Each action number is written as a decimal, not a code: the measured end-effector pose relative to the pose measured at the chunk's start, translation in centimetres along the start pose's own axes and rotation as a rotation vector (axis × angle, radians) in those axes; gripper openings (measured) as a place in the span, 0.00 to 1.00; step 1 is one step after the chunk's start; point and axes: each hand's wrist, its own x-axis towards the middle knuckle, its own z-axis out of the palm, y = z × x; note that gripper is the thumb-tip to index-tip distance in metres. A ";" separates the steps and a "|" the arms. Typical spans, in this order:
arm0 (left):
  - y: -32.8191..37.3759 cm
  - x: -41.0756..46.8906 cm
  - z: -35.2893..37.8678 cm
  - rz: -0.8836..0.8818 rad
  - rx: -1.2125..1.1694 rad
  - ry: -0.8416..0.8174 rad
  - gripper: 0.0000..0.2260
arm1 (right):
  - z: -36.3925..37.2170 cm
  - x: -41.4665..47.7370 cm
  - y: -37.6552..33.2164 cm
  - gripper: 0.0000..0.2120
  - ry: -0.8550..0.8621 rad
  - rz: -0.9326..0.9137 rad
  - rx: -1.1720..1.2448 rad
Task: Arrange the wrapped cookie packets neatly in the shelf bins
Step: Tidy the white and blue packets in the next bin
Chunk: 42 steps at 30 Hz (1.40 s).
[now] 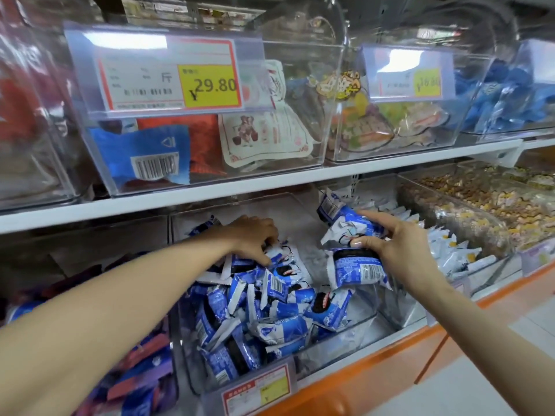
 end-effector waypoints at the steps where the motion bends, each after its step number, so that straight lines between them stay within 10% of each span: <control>1: -0.6 -0.3 -0.1 0.002 -0.087 0.023 0.20 | 0.0 0.0 0.0 0.22 -0.003 0.008 0.011; 19: 1.4 -9.5 -2.6 -0.074 -0.278 0.120 0.19 | 4.3 2.4 -2.6 0.22 0.002 -0.171 -0.347; 31: 6.9 -10.9 0.4 0.065 -0.187 -0.123 0.22 | 7.0 1.6 -2.5 0.25 -0.301 -0.367 -0.854; 42: 6.2 -9.2 -2.3 -0.095 -0.146 0.144 0.20 | 2.8 -1.1 -0.1 0.21 -0.582 -0.534 -1.031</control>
